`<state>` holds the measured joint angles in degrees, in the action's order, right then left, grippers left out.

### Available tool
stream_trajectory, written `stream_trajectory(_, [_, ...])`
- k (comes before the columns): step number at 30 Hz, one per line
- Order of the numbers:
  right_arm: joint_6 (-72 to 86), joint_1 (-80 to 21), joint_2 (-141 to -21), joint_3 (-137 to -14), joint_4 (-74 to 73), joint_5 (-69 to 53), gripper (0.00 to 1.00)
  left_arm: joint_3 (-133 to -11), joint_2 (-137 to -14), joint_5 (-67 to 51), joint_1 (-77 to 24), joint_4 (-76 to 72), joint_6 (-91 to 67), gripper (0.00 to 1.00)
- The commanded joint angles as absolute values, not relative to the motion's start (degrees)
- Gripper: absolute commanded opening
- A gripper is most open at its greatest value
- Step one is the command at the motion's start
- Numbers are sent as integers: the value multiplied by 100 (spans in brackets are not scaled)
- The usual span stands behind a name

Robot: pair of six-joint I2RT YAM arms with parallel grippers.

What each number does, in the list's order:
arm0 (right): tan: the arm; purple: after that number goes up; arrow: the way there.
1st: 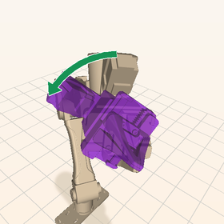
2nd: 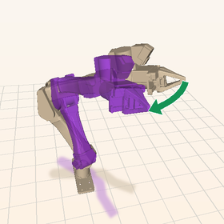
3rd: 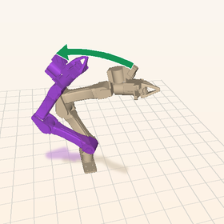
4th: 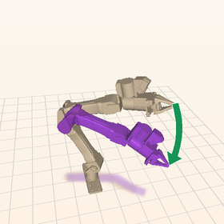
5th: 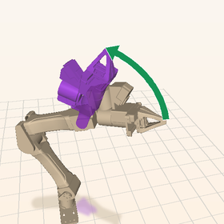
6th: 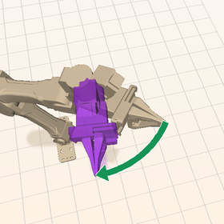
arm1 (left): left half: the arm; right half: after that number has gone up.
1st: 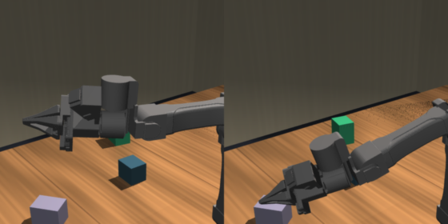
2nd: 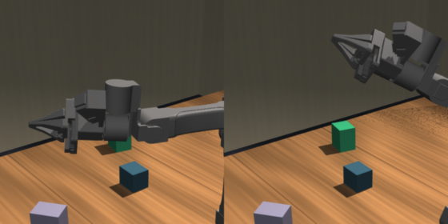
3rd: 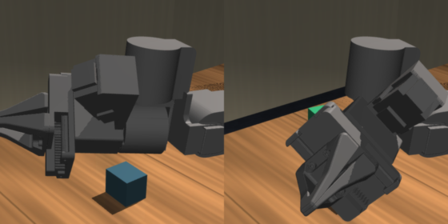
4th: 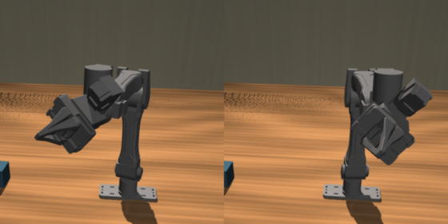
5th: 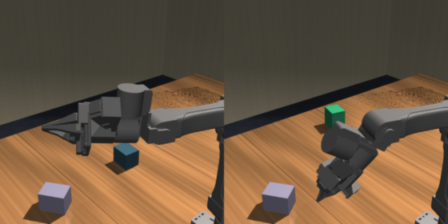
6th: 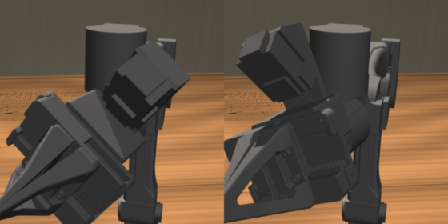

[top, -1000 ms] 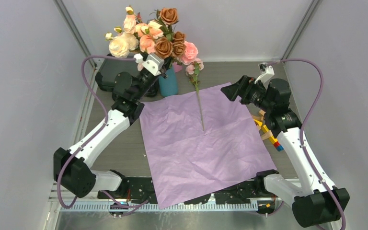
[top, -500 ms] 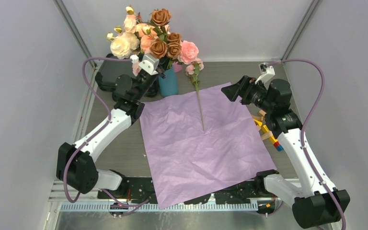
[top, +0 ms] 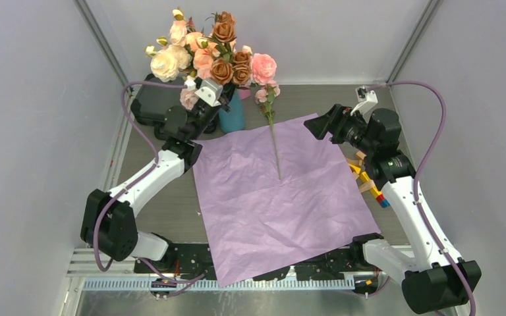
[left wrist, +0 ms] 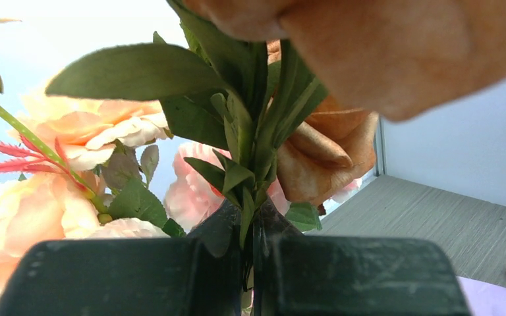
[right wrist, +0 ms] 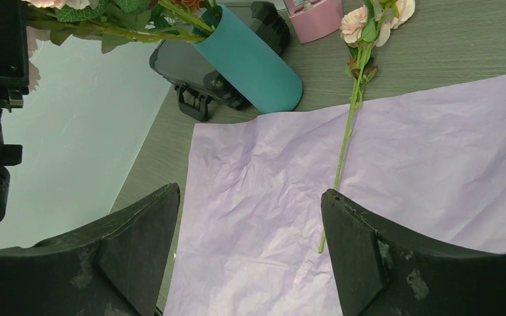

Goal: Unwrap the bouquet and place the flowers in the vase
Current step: Insert the fake flower into the vase.

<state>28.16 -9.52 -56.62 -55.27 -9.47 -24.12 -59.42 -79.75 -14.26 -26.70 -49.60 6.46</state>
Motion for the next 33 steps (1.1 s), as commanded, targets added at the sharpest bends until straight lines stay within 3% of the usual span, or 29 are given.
stream_trajectory(1, [2780, -918, -5640, -5493, -649, -2527, 84, -5839, -8053, -1235, -2644, -5376, 730, 0])
stream_trajectory(33, [2852, -910, -5601, -5327, -507, -2589, 83, -5493, -8520, -545, -2638, -5569, 552, 0])
